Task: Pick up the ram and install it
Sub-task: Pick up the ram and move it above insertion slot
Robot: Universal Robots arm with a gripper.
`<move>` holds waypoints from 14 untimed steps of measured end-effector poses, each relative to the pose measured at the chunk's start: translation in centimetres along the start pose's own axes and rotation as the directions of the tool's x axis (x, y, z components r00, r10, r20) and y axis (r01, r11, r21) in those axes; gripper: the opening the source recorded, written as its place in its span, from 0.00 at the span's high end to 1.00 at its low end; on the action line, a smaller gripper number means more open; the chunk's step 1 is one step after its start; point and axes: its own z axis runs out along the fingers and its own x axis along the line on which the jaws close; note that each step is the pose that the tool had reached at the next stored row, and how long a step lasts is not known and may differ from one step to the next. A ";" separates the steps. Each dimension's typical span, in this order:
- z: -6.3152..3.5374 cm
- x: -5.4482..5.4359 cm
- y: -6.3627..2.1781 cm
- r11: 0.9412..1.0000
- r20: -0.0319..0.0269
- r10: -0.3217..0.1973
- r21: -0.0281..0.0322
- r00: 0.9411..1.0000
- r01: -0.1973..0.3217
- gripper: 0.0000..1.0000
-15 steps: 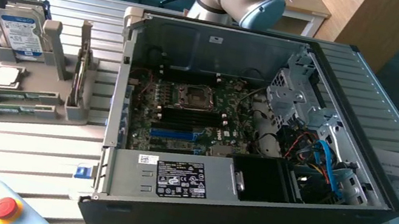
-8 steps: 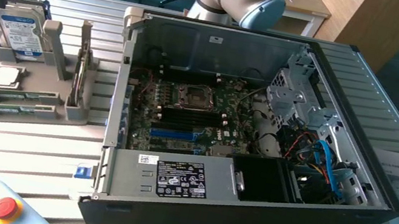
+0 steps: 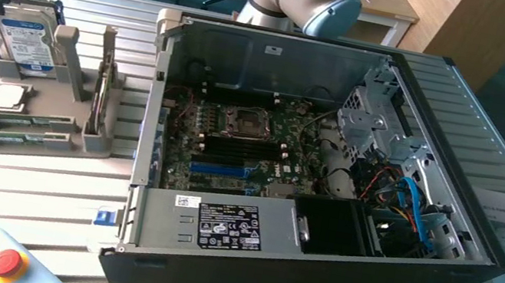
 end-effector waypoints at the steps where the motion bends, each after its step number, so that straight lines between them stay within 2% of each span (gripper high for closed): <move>1: 0.04 0.0 0.00 1.000 0.000 0.000 0.000 1.000 0.000 0.70; 14: 2.28 0.6 -0.05 1.000 0.000 0.000 0.000 1.000 0.000 0.70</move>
